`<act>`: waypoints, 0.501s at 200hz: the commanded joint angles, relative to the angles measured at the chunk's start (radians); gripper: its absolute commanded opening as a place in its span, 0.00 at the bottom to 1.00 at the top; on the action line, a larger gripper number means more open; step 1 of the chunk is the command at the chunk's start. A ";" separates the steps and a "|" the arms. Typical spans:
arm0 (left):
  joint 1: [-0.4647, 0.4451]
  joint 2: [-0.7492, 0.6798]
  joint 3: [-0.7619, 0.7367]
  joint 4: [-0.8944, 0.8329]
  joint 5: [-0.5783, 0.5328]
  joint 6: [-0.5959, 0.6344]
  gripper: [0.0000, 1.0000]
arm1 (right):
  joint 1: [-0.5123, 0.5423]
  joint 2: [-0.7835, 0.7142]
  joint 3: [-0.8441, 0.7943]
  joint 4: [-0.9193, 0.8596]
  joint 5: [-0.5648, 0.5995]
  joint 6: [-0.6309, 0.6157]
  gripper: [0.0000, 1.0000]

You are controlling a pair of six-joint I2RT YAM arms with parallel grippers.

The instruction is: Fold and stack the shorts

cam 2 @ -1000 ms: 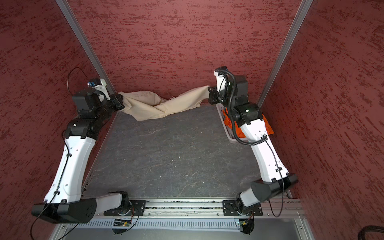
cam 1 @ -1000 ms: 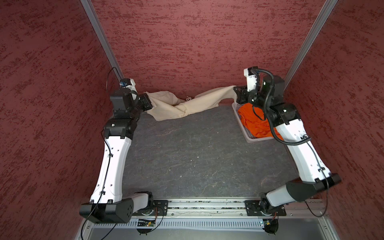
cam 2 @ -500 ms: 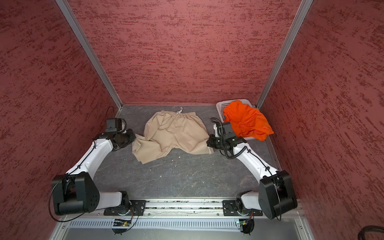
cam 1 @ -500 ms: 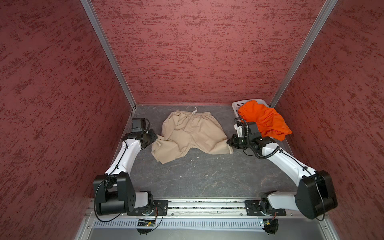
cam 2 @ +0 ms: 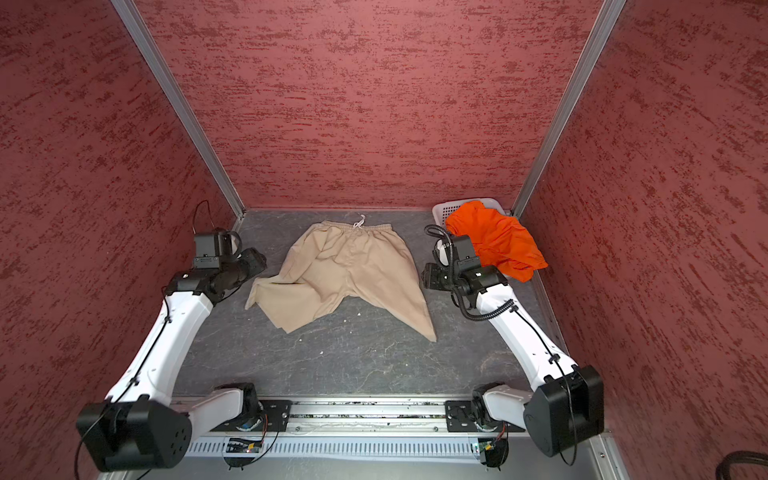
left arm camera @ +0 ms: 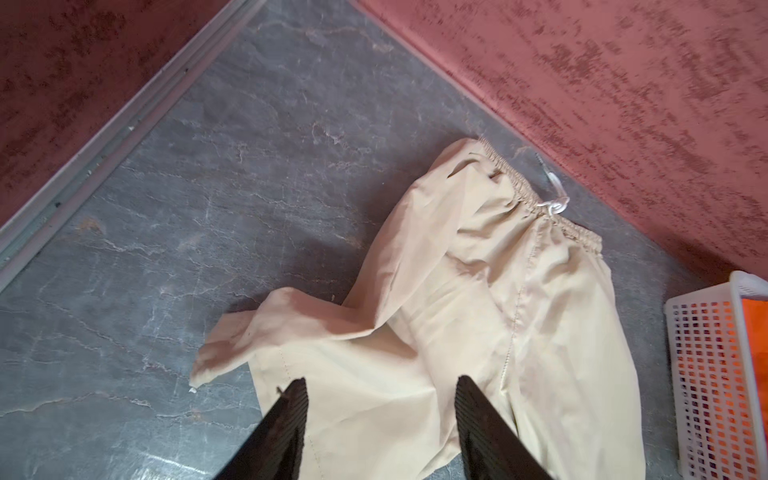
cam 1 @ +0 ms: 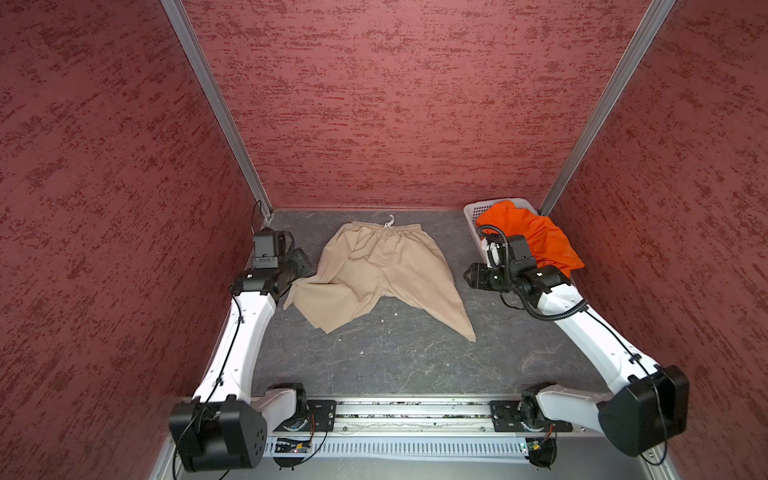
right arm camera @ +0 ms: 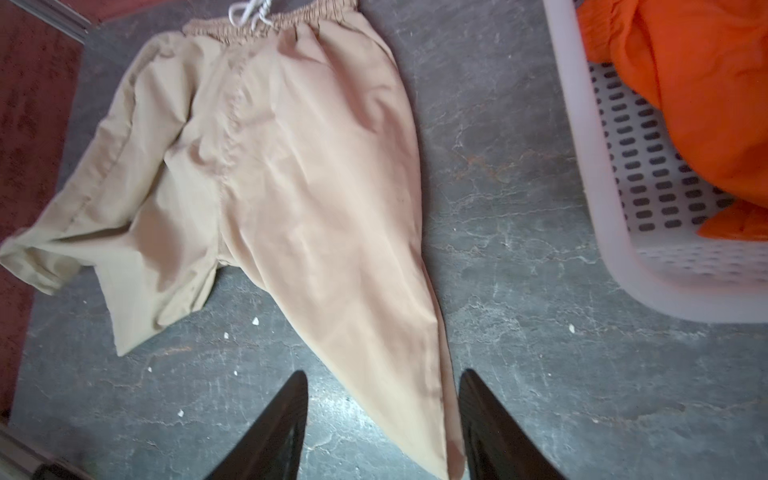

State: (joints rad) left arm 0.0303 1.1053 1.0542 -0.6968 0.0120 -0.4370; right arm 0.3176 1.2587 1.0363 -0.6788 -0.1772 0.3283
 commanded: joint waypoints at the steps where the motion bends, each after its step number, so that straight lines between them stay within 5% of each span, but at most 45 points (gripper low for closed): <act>1: -0.054 0.012 -0.055 0.003 -0.009 -0.022 0.58 | 0.020 0.061 -0.073 0.124 -0.097 -0.008 0.60; 41: -0.168 0.257 -0.015 0.104 0.041 -0.045 0.57 | 0.080 0.275 -0.091 0.347 -0.092 0.014 0.45; 100: -0.216 0.675 0.225 0.151 0.088 -0.020 0.55 | 0.171 0.466 -0.166 0.477 -0.056 0.079 0.19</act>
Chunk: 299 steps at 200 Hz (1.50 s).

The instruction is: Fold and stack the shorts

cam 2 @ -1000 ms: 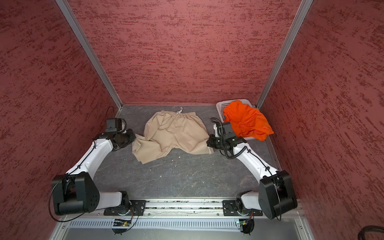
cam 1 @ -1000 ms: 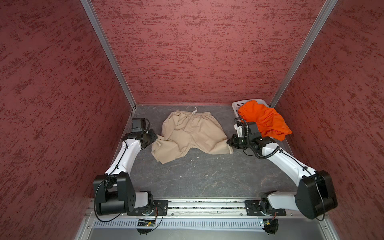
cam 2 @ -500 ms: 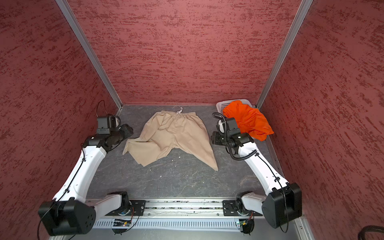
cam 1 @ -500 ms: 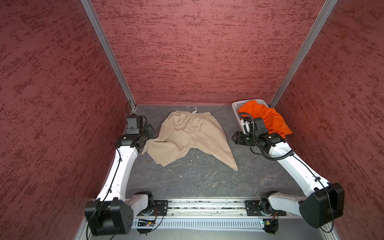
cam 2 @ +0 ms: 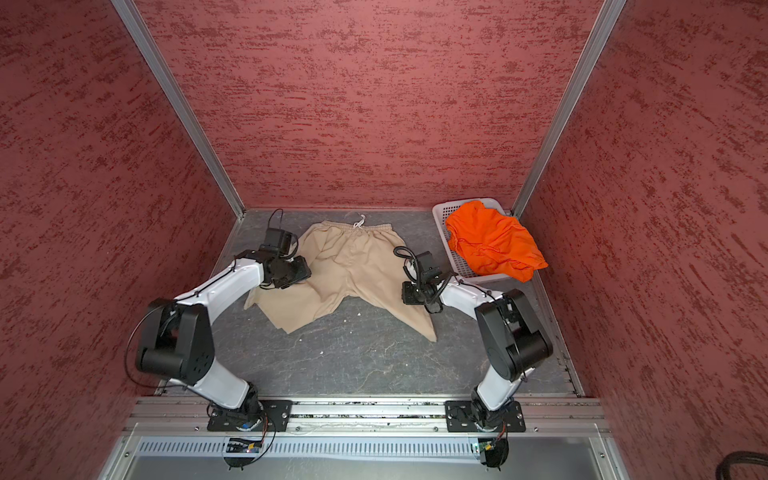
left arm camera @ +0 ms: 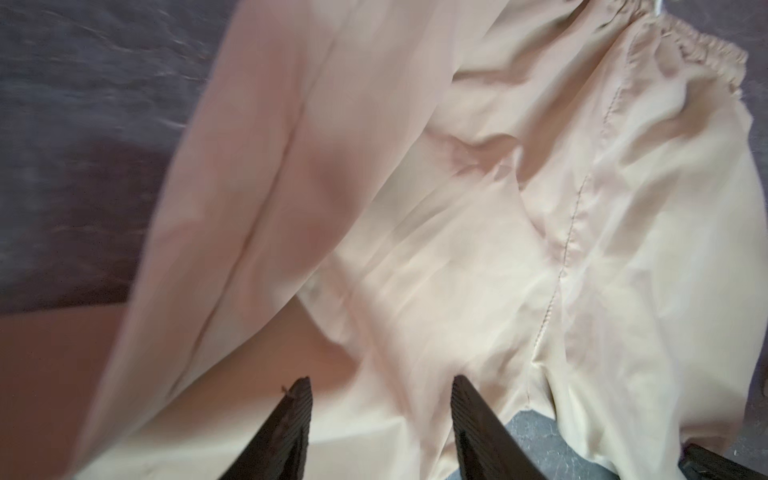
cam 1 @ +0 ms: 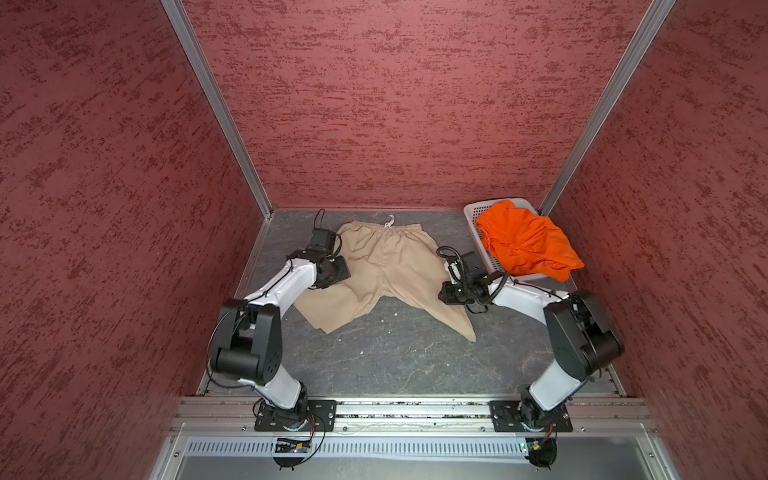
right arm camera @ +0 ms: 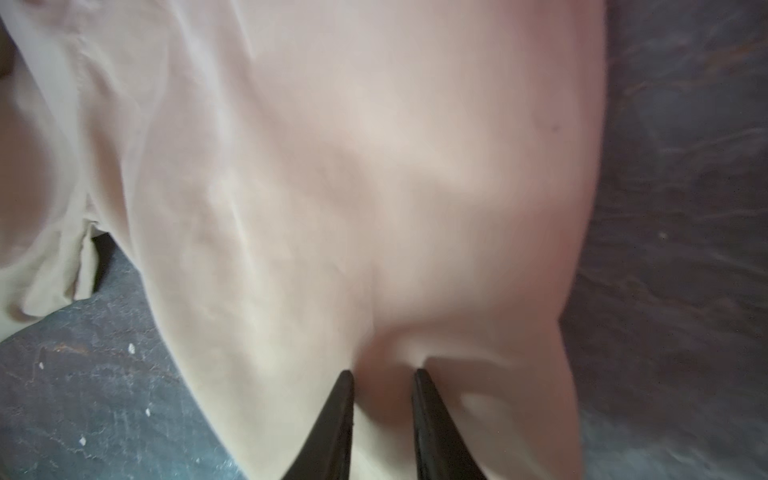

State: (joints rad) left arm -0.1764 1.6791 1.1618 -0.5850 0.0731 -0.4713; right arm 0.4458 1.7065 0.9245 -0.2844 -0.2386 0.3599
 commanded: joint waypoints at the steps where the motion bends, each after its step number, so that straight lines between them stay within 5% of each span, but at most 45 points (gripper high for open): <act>1: -0.009 0.107 0.125 0.037 0.029 0.015 0.55 | 0.045 0.018 -0.057 0.083 0.004 0.050 0.19; 52: -0.051 0.471 0.467 -0.067 0.084 0.048 0.54 | 0.255 -0.025 -0.197 0.177 -0.037 0.260 0.17; 95: -0.116 0.728 0.787 -0.166 0.167 0.074 0.54 | 0.457 0.103 -0.012 0.213 -0.077 0.307 0.17; 134: -0.197 0.829 0.965 -0.190 0.246 0.118 0.54 | 0.519 0.093 0.069 0.274 -0.058 0.294 0.33; 162: -0.195 0.698 0.873 -0.110 0.246 0.122 0.54 | 0.466 -0.102 -0.013 0.287 -0.021 0.284 0.50; 208: -0.210 0.307 0.538 0.049 0.240 0.221 0.57 | 0.195 -0.334 -0.116 0.203 -0.096 0.238 0.55; 252: -0.232 0.152 0.244 0.059 0.161 0.143 0.58 | 0.069 -0.170 -0.039 0.072 -0.020 0.137 0.50; 299: -0.242 0.213 0.100 0.126 0.157 0.063 0.53 | 0.066 -0.045 -0.041 0.083 0.014 0.108 0.33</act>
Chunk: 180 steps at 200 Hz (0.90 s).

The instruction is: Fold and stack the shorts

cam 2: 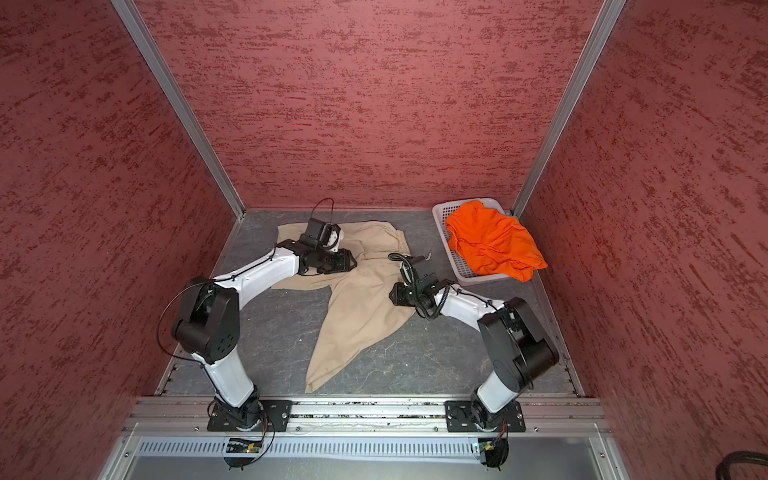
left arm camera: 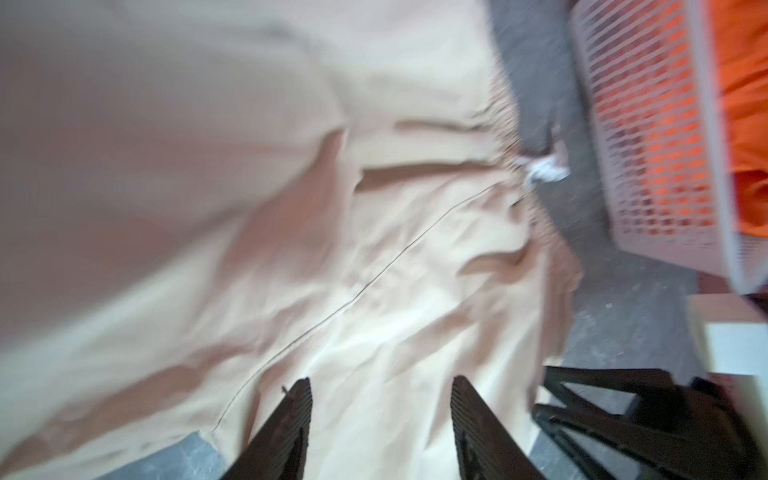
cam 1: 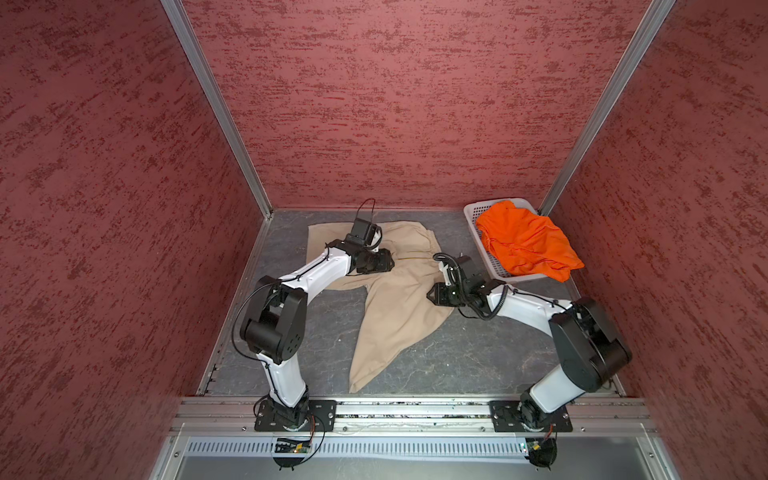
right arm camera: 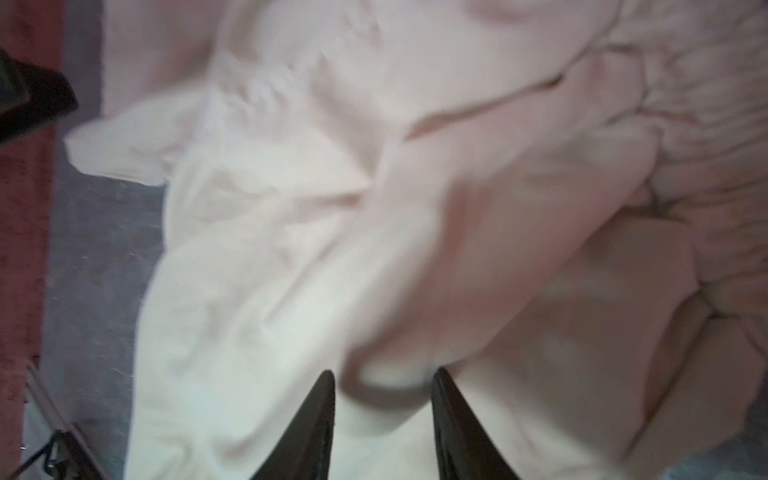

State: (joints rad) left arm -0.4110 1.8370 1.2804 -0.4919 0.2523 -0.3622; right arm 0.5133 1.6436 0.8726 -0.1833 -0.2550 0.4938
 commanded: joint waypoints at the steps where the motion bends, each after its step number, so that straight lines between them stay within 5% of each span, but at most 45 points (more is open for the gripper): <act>1: -0.008 0.060 -0.018 0.033 -0.024 -0.046 0.53 | -0.001 0.019 0.008 -0.017 0.029 -0.025 0.33; 55: 0.003 0.281 0.183 -0.032 -0.063 -0.006 0.49 | 0.117 0.023 -0.159 0.147 -0.065 0.165 0.26; 102: 0.003 0.409 0.408 -0.085 -0.020 0.063 0.49 | 0.228 0.055 -0.083 0.313 -0.098 0.305 0.32; 134: -0.001 0.267 0.380 -0.061 -0.022 0.119 0.50 | 0.181 -0.104 -0.054 0.279 -0.085 0.252 0.48; 180: -0.162 -0.093 0.025 0.158 0.033 0.278 0.51 | -0.039 -0.422 -0.188 0.162 -0.187 0.227 0.53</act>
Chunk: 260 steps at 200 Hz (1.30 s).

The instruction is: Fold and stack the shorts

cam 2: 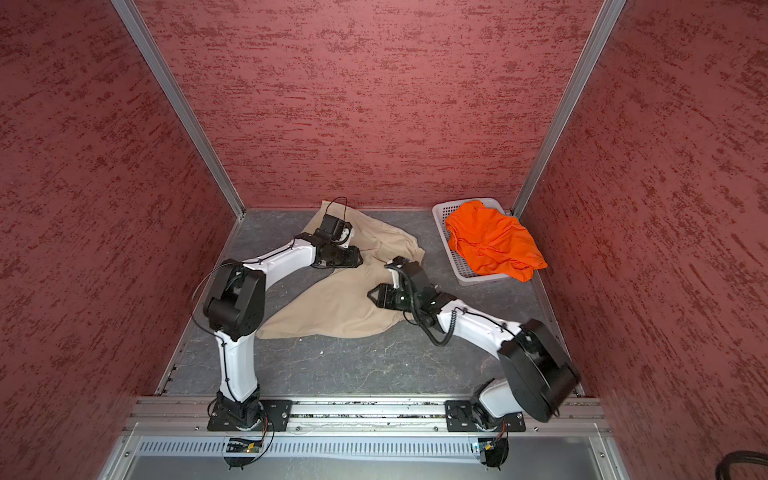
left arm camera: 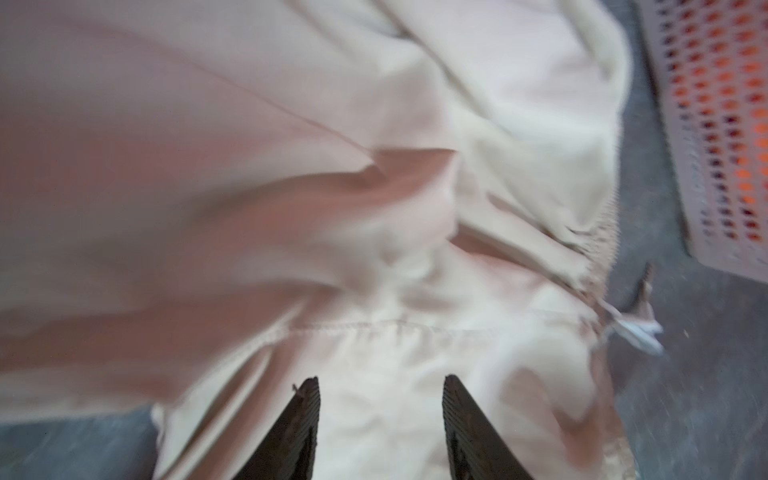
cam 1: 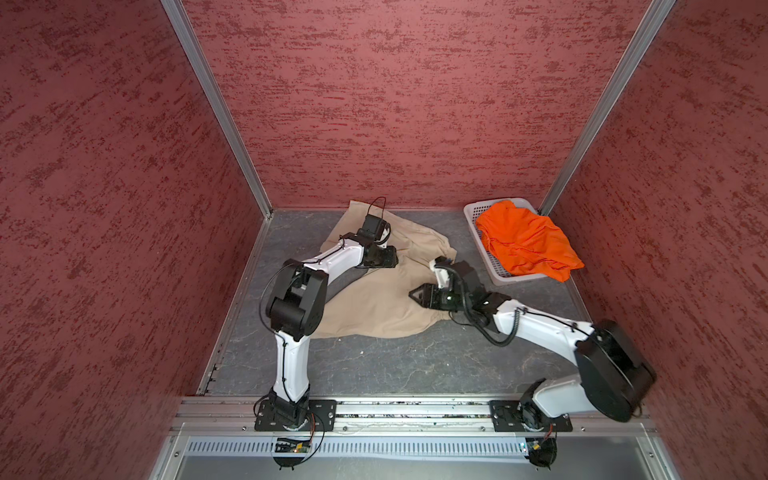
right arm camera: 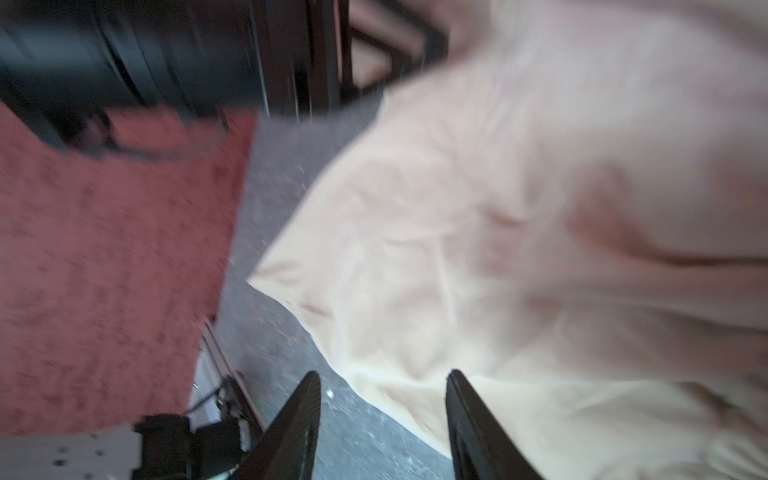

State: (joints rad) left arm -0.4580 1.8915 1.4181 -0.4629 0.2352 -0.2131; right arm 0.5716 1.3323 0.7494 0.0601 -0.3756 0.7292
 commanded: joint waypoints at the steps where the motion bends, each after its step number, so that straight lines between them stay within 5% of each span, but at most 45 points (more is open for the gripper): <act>1: -0.122 -0.152 -0.120 0.131 0.049 0.134 0.51 | -0.101 -0.115 -0.065 -0.086 -0.070 -0.010 0.53; 47: -0.358 -0.151 -0.231 0.143 -0.048 0.282 0.53 | -0.257 -0.267 -0.159 -0.232 -0.177 0.017 0.57; 145: -0.441 0.067 -0.201 0.155 -0.026 0.293 0.54 | -0.377 -0.270 -0.330 -0.188 -0.272 0.123 0.63; 193: -0.439 0.057 -0.218 0.168 -0.021 0.282 0.08 | -0.378 -0.163 -0.390 0.030 -0.340 0.249 0.64; 260: -0.381 -0.131 -0.345 0.320 0.121 0.267 0.00 | -0.369 0.058 -0.349 0.306 -0.448 0.370 0.66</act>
State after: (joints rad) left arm -0.8555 1.8332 1.1000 -0.2359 0.2874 0.0574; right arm 0.1993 1.3468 0.3626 0.2157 -0.7692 1.0264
